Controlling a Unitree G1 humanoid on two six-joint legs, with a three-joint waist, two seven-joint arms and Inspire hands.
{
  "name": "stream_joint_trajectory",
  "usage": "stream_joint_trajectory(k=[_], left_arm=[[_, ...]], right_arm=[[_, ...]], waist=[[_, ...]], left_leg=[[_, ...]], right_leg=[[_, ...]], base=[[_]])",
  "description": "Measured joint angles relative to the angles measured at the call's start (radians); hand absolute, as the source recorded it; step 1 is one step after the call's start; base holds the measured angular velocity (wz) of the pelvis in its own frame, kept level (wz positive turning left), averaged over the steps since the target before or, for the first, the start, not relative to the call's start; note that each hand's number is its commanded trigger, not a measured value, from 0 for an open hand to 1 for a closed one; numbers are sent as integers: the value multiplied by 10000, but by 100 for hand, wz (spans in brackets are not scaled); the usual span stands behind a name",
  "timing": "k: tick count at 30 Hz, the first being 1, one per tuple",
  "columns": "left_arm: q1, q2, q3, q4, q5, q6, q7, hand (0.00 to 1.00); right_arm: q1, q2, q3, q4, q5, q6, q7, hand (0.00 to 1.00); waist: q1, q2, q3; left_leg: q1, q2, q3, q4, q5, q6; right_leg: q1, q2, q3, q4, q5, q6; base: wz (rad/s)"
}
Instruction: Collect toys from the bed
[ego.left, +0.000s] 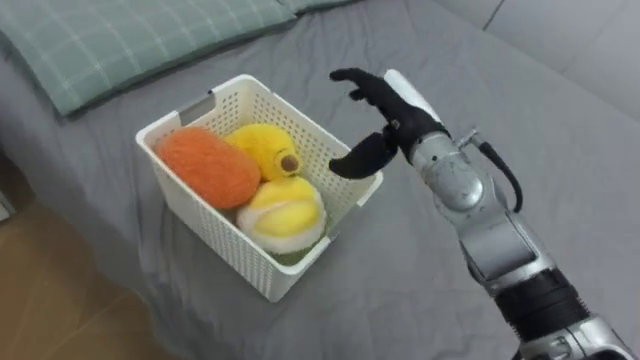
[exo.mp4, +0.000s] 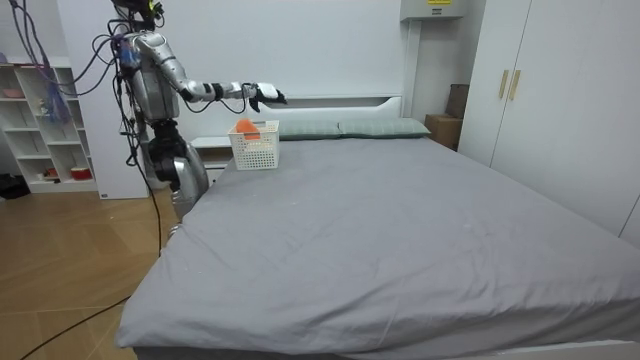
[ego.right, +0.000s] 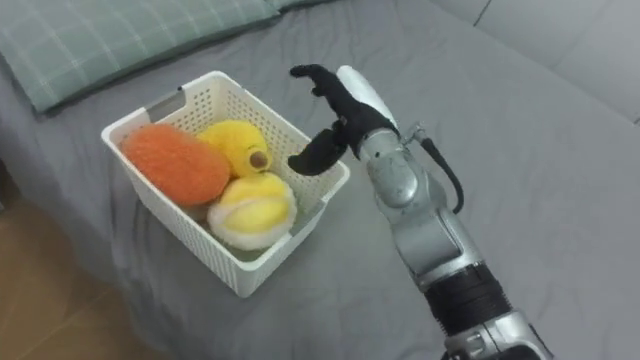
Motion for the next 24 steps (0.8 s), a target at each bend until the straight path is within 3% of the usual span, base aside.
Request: stream_joint_trajectory(k=[1, 4, 6, 10, 16, 24], left_arm=[[30, -18, 3, 9, -43, -53, 0, 0], [151, 8, 197, 191, -169, -682, 16, 0], [274, -6, 346, 198, -195, -892, 69, 0], [268, -4, 455, 397, -490, -1198, 89, 0], [811, 84, 693, 628, -956, -1186, 79, 0], [985, 193, 775, 765, -1351, -1059, 45, 0]], right_arm=[[110, -86, -137, -90, 2, -137, -120, 0], [923, -433, -1093, -581, 348, -725, -637, 0], [1403, -477, -1518, -869, 680, -785, -813, 0], [1700, -565, -2406, -904, 1082, -861, -1164, 0], [1856, -774, -3738, -915, 1926, -1124, -1820, 0], [3345, -766, -4039, -356, 1944, -1132, -1820, 0]], waist=[[-54, 113, -11], [-825, 494, -186], [-1176, 593, -255], [-2126, 673, -268], [-3046, 801, -271], [-3420, 834, -257]], left_leg=[[53, 26, 138, -35, -8, 14], [454, 129, 878, -459, 51, 82], [709, 196, 1191, -673, 39, 89], [1028, 387, 1894, -884, -82, 30], [1172, 614, 2426, -906, -254, -81], [1321, 800, 2804, -906, -351, -204]], right_leg=[[-22, 0, 119, 7, 21, 19], [-70, -6, 646, 21, 87, 29], [-54, 24, 843, 21, 88, 28], [-137, 158, 1148, 100, 107, 13], [-265, 326, 1153, 128, 162, -76], [-292, 485, 1342, 135, 167, -99]], base=[[-74], [-62], [-59], [-52], [-31], [-13]])
